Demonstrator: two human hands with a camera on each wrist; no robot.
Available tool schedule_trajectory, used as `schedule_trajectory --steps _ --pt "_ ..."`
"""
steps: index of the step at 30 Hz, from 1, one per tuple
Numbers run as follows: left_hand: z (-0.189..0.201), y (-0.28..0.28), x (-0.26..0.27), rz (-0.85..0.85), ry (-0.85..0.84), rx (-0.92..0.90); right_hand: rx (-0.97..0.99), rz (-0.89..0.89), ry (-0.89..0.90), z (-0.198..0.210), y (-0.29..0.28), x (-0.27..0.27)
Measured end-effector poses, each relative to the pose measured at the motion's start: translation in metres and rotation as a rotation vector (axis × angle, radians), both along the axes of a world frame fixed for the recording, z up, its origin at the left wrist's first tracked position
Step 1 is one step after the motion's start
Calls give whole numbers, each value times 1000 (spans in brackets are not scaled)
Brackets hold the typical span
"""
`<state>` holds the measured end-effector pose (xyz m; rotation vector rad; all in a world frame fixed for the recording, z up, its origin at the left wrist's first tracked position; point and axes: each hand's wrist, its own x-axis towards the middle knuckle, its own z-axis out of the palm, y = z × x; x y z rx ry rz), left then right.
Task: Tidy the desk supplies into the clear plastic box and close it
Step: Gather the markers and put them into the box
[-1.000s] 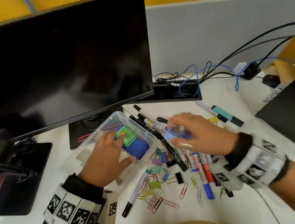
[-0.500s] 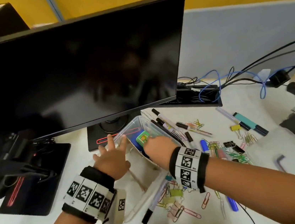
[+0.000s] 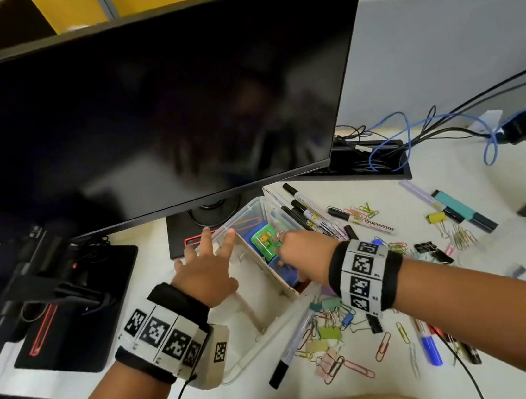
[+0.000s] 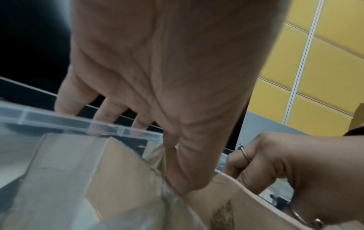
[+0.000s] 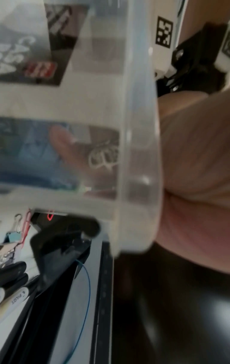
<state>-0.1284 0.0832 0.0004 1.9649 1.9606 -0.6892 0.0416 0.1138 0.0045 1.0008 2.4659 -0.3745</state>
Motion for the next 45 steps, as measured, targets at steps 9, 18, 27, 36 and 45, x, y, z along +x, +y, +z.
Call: schedule_trajectory --steps 9,18,27,36,45 --pt "49 -14 32 -106 -265 414 249 -591 804 -13 -8 100" --pt "-24 -72 114 -288 -173 -22 7 -977 330 -88 -36 137" --pt "-66 -79 116 -148 91 -181 -5 -996 260 -93 -31 136" --pt "-61 -83 134 -54 -39 -237 -89 -999 408 -91 -38 141" --pt "-38 -26 210 189 -506 128 -341 -1213 922 -65 -9 204"
